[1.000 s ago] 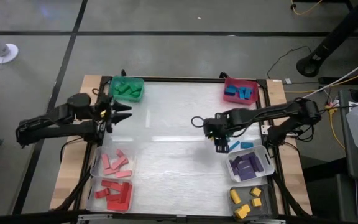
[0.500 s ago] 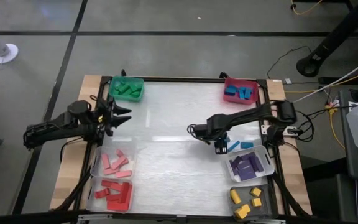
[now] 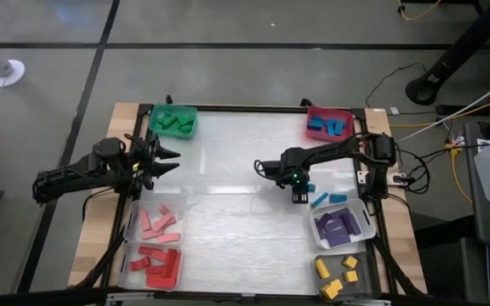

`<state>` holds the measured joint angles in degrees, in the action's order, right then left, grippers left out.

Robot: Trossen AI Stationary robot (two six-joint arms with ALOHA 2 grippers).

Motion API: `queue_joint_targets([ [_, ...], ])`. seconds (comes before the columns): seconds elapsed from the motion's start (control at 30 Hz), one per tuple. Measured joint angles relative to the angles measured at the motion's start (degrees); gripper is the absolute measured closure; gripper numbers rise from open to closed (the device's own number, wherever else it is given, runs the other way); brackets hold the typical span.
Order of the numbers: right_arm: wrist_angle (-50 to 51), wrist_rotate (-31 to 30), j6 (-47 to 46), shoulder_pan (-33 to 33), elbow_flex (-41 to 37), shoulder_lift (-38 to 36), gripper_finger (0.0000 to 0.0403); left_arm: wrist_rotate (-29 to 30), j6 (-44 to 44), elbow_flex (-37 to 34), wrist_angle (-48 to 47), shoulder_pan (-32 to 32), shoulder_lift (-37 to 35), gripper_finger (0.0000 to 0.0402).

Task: Sort blocks
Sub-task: Put the blue block into the pink bin

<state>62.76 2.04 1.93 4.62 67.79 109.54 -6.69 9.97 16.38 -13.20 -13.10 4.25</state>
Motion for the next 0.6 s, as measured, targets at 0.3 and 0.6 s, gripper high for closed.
queue_joint_targets([
  [0.3,0.3,1.79,-0.09,0.42,1.92,0.0,0.0312,0.24,-0.54,0.0,-7.72,0.0,-0.02,0.0243],
  [0.6,5.37,2.52,0.07,0.76,15.14,-0.02,0.0304,0.49,-1.79,-1.81,-5.27,0.0,0.0,0.0243],
])
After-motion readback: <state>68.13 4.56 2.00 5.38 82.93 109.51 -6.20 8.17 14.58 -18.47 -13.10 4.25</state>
